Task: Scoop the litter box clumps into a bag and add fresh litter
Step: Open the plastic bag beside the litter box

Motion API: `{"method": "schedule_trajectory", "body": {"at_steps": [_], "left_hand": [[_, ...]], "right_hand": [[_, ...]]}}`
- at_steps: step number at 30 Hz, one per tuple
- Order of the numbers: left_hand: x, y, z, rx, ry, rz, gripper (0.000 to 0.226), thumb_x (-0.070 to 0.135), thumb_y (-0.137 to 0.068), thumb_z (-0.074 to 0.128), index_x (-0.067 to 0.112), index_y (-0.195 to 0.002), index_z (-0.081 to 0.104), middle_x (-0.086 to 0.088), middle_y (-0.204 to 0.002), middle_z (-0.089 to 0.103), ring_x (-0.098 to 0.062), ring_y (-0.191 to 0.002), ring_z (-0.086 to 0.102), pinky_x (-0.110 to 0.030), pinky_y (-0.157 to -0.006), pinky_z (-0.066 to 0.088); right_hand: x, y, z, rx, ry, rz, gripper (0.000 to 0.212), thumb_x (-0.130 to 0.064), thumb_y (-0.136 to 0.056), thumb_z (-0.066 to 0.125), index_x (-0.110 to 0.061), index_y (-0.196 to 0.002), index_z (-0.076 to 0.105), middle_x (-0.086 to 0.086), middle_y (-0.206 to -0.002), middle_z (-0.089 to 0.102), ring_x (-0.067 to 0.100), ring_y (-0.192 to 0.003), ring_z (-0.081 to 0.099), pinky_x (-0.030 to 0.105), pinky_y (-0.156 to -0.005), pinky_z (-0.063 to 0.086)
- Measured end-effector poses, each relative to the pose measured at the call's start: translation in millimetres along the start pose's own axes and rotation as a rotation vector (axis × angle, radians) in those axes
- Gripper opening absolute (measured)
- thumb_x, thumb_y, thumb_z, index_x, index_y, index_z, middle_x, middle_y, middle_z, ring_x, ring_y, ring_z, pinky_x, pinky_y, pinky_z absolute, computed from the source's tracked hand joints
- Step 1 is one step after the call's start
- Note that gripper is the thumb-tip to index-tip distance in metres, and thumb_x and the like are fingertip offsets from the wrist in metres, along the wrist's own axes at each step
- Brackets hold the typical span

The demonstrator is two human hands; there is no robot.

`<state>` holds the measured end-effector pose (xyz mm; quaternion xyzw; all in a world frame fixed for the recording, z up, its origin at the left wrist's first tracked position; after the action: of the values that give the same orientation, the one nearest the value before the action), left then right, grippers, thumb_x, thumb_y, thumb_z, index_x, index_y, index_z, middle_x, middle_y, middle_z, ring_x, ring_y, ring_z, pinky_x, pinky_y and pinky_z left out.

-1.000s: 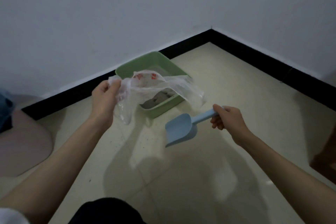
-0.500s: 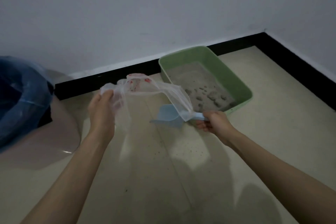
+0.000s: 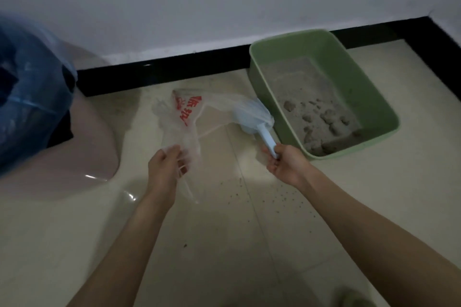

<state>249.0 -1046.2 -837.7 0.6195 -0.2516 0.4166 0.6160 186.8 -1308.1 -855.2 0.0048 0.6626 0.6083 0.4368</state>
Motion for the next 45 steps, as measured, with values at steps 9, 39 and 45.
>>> {"method": "schedule_trajectory", "body": {"at_steps": [9, 39, 45], "left_hand": [[23, -2, -17, 0.090, -0.627, 0.151, 0.081, 0.056, -0.078, 0.061, 0.033, -0.144, 0.019, -0.007, -0.146, 0.020, -0.024, -0.128, 0.037, -0.032, -0.107, 0.031], [59, 4, 29, 0.359, -1.412, 0.434, 0.059, 0.055, -0.080, 0.055, 0.017, -0.124, 0.047, -0.009, -0.130, 0.039, -0.030, -0.119, 0.038, -0.044, -0.095, 0.031], [64, 3, 37, -0.013, -0.529, 0.267, 0.014, 0.011, -0.085, 0.064, 0.013, -0.072, 0.061, -0.008, -0.075, 0.062, -0.020, -0.067, 0.057, -0.023, -0.056, 0.047]], "right_hand": [[22, -42, 16, -0.041, 0.043, 0.064, 0.024, -0.016, -0.100, 0.031, -0.009, -0.080, 0.042, 0.005, -0.066, 0.034, 0.010, -0.033, 0.035, 0.019, -0.037, 0.033], [-72, 26, 128, -0.443, 0.834, -0.331, 0.015, -0.011, -0.084, 0.066, -0.005, -0.097, 0.065, 0.007, -0.094, 0.067, 0.018, -0.086, 0.064, 0.028, -0.079, 0.054], [-104, 25, 65, -0.378, 0.094, -0.107, 0.020, 0.004, -0.091, 0.042, 0.005, -0.104, 0.057, 0.016, -0.083, 0.063, 0.023, -0.071, 0.061, 0.033, -0.068, 0.053]]}}
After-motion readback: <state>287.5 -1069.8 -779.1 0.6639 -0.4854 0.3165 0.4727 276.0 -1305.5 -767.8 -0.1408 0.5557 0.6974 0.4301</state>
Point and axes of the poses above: each hand's wrist, its own y-axis away from the middle knuckle, its own z-axis out of the palm, x = y × z, the point moved 9 cm from there along -y, towards the middle knuckle
